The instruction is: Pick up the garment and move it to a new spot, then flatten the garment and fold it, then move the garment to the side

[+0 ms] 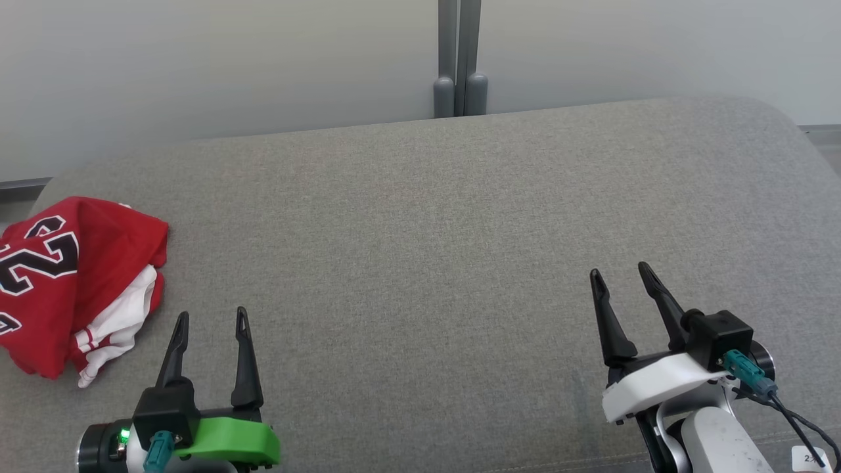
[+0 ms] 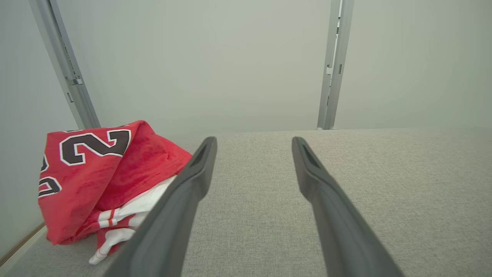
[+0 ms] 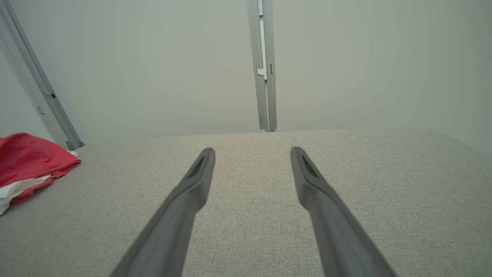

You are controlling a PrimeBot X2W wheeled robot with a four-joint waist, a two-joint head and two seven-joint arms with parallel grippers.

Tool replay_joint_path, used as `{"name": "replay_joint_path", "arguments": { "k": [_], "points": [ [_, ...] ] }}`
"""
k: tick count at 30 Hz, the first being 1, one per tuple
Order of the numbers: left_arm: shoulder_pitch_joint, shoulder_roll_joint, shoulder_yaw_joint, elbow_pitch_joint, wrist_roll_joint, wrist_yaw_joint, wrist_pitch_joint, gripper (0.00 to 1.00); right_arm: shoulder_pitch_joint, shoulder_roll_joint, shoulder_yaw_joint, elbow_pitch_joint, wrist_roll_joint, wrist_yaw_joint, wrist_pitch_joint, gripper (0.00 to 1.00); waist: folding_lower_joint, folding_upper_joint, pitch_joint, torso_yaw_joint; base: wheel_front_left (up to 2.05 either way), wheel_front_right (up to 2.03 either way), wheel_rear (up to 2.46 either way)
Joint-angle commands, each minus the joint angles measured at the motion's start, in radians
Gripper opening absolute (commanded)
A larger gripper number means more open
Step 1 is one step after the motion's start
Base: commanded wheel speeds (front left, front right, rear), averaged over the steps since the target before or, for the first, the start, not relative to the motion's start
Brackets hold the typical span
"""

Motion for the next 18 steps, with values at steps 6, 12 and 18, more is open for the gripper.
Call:
{"name": "replay_joint_path", "arguments": {
  "k": [6, 12, 18],
  "points": [
    [0.004, 0.003, 0.003, 0.005, -0.003, 0.0, -0.004, 1.0, 0.002, -0.005, 0.003, 0.003, 0.004, 0.0, -0.005, 1.0, 0.0, 0.0, 0.0, 0.0, 0.0, 0.0, 0.0],
    [0.003, 0.003, 0.003, 0.005, -0.002, 0.001, -0.004, 1.0, 0.003, -0.005, 0.004, -0.001, 0.008, 0.0, -0.005, 1.0, 0.0, 0.0, 0.001, 0.002, 0.0, 0.0, 0.0],
    [-0.005, 0.003, 0.004, 0.01, 0.001, -0.002, -0.004, 1.0, 0.008, -0.005, 0.005, -0.004, 0.008, 0.0, -0.005, 1.0, 0.0, 0.0, 0.001, 0.009, 0.0, 0.0, 0.0]
  ]
}}
